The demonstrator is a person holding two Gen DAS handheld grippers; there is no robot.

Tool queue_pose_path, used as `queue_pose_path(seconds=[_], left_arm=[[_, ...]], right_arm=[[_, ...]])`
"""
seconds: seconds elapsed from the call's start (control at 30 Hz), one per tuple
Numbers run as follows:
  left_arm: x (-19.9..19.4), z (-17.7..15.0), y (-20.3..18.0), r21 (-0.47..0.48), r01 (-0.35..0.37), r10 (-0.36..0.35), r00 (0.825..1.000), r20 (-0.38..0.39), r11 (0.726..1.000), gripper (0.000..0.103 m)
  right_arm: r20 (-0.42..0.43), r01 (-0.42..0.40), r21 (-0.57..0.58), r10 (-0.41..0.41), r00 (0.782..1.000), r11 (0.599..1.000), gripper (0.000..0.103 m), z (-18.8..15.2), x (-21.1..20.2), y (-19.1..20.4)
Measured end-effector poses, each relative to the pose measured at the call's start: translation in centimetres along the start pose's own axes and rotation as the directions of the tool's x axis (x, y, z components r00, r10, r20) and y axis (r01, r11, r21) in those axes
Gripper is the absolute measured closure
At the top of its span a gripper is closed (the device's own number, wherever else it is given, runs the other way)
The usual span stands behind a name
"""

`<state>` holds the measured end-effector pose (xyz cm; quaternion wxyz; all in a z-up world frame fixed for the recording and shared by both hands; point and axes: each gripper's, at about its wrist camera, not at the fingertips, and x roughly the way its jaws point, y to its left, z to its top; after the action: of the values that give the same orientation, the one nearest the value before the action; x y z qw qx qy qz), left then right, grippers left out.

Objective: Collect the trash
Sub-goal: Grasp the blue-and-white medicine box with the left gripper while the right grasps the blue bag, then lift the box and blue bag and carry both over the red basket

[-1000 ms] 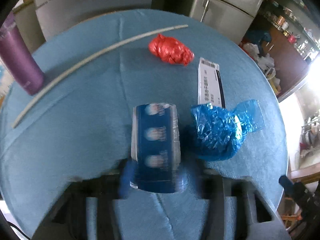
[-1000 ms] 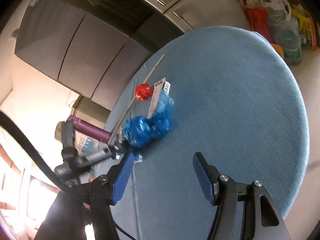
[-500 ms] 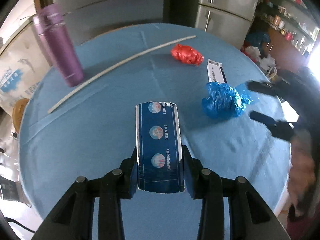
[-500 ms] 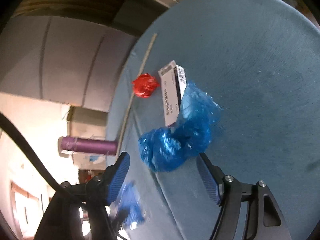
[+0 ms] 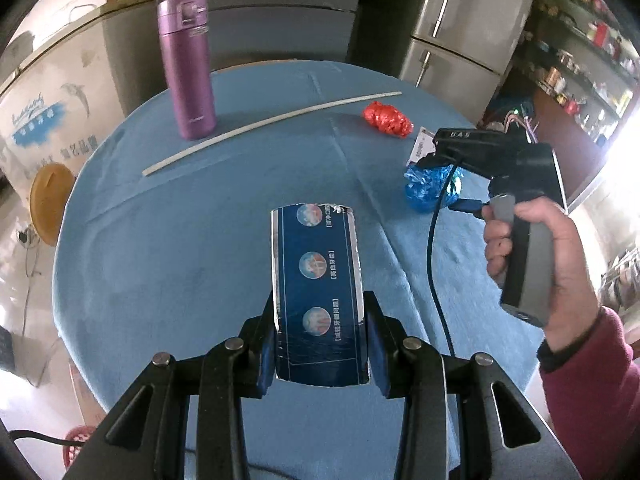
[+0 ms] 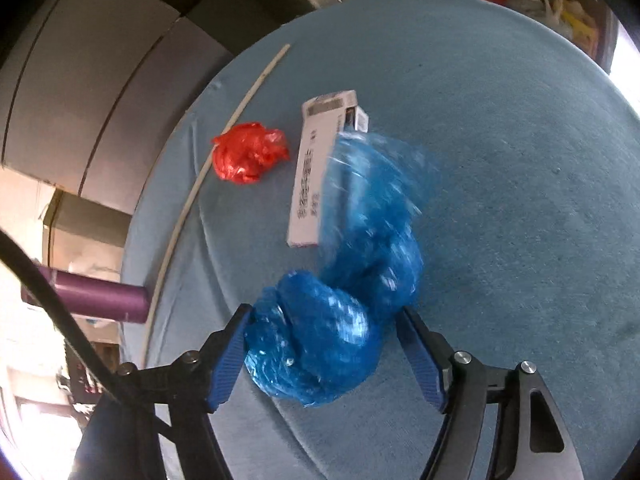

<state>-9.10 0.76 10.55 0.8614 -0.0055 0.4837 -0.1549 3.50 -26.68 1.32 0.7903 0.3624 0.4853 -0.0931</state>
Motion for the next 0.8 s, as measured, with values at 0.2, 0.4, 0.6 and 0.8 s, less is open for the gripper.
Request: queue_pose_path(seconds=[0.2,0.4,0.6,0.8], left_arm=[[-0.9,-0.8,1.0,-0.042,0.0,0.0,1.0,0.007,0.999,0.063],[-2.7,-1.8,2.0,-0.074,-0.032,0.035,0.999,0.041,0.997,0.063],[-4.7,-3.7,2.8,-0.104,-0.069,0.076,0.995,0.063,0.992,0.063],[-6.0,-5.1,3.7,-0.137,-0.129,0.14,0.988,0.072,0.982,0.063]], right_arm=[[-0.002,-0.01,-0.087,0.01,1.0,0.996,0.047,-2.3,-1.2,0.3],[-0.066,-0.106,-0.142,0.098,0.993,0.984,0.047,-6.0,-3.6,-1.2],[-0.075,-0.182,-0.298,0.167,0.983,0.937,0.047,-10.4,-7.3,-1.1],[-0.062,-0.247,-0.484,0.248,0.967,0.839,0.047,-14.8,-10.3,0.8]])
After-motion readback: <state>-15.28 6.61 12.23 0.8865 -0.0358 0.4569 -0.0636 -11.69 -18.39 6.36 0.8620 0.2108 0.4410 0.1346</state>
